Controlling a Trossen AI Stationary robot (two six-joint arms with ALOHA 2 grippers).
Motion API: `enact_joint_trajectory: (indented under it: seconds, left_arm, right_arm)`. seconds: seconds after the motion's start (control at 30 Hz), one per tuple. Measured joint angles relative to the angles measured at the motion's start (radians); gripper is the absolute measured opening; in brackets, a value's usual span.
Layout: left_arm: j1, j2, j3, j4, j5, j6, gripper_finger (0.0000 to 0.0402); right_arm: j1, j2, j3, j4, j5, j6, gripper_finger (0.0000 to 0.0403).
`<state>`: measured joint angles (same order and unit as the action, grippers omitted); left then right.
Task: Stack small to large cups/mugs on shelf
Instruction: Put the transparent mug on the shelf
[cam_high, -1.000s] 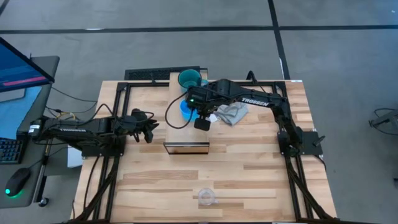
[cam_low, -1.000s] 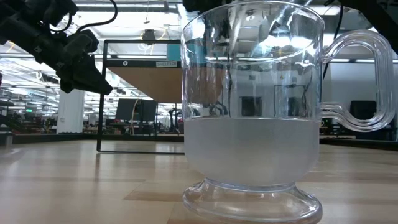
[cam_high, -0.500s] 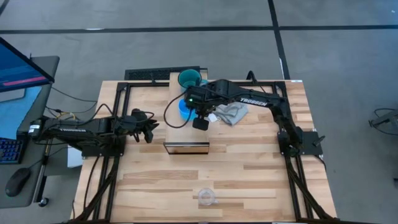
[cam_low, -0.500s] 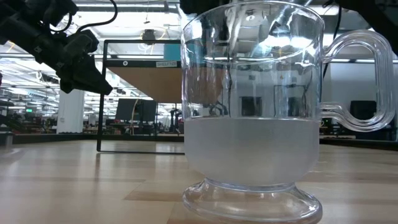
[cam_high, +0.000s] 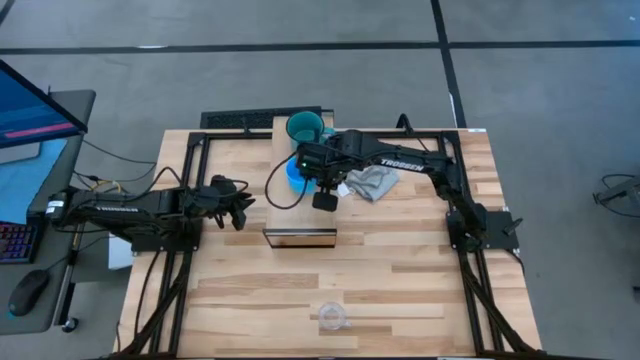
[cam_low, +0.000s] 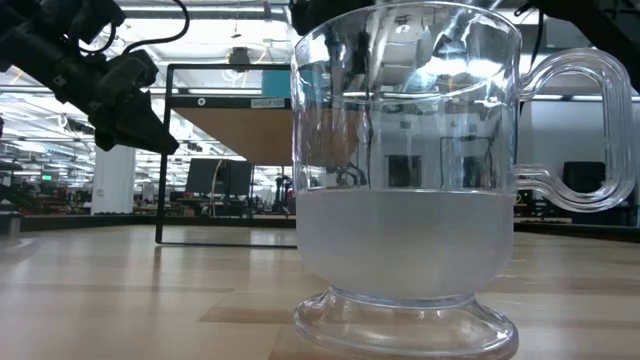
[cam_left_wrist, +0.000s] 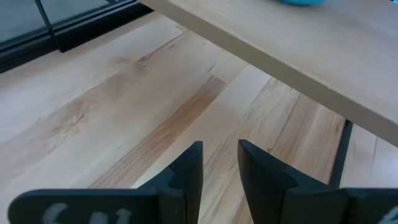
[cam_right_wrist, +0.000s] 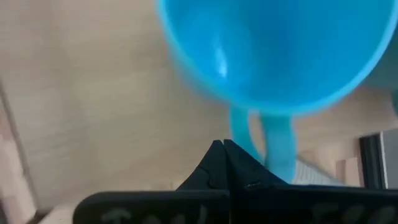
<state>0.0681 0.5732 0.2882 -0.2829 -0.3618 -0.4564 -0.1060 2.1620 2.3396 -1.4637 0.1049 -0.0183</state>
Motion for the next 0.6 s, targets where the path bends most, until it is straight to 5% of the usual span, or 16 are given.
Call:
enact_joint_trajectory:
  seconds: [0.6]
  left_arm:
    - [0.0,-0.002,0.0,0.022,0.016,0.0,0.009]
  right_arm:
    - [0.068,-0.277,0.012,0.08,-0.048,0.062,0.0]
